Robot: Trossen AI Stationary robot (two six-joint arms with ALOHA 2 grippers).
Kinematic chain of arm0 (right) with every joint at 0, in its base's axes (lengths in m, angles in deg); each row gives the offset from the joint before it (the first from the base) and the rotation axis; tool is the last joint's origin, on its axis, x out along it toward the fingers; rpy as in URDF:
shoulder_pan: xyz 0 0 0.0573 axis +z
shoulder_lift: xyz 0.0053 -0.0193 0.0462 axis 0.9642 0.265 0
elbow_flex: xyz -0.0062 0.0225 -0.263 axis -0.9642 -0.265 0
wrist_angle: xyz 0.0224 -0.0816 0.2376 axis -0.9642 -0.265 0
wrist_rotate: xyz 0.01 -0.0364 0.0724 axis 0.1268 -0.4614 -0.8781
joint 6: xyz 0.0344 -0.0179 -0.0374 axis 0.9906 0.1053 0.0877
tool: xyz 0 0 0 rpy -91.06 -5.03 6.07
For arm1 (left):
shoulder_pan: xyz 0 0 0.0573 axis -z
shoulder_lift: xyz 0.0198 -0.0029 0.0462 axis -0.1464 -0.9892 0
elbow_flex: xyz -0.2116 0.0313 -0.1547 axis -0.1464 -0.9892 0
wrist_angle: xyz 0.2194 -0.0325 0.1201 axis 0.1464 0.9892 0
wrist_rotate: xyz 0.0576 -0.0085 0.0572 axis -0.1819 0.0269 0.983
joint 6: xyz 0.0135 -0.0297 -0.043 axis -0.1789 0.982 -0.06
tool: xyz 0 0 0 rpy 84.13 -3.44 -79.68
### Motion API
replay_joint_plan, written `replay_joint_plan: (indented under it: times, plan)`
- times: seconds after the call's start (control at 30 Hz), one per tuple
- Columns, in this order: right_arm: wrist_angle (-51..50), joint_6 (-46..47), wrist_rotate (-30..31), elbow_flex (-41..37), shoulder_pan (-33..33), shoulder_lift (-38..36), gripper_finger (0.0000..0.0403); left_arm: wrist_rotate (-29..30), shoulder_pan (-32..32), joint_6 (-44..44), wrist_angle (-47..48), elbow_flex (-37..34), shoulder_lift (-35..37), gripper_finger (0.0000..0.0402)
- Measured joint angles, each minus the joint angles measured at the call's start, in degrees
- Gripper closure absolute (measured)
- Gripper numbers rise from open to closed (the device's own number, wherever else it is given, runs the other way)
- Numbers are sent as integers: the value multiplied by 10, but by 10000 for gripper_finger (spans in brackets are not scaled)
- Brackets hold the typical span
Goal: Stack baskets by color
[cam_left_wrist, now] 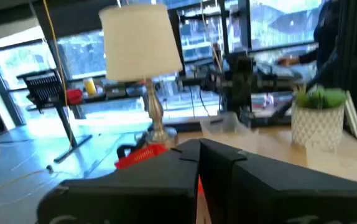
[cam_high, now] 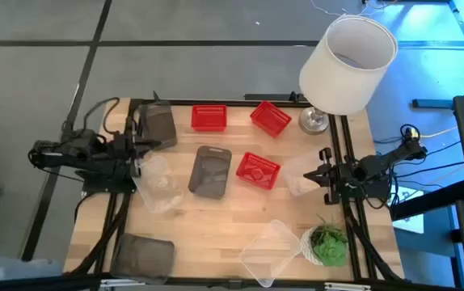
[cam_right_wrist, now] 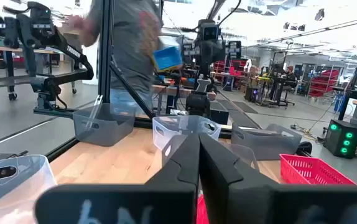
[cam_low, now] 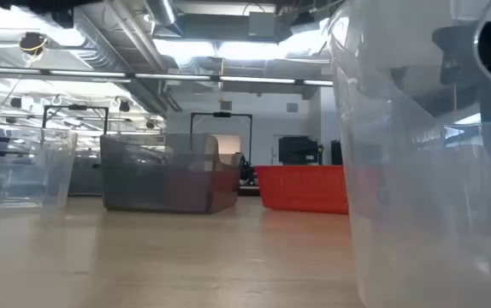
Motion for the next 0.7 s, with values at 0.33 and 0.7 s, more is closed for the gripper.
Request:
replay_joint_plan:
  times: [0.33,0.7]
  plan:
    - [0,0,0,0,0,0,395,0,0,0,-1,53,1,401]
    - [0,0,0,0,0,0,395,-1,0,0,-1,53,1,401]
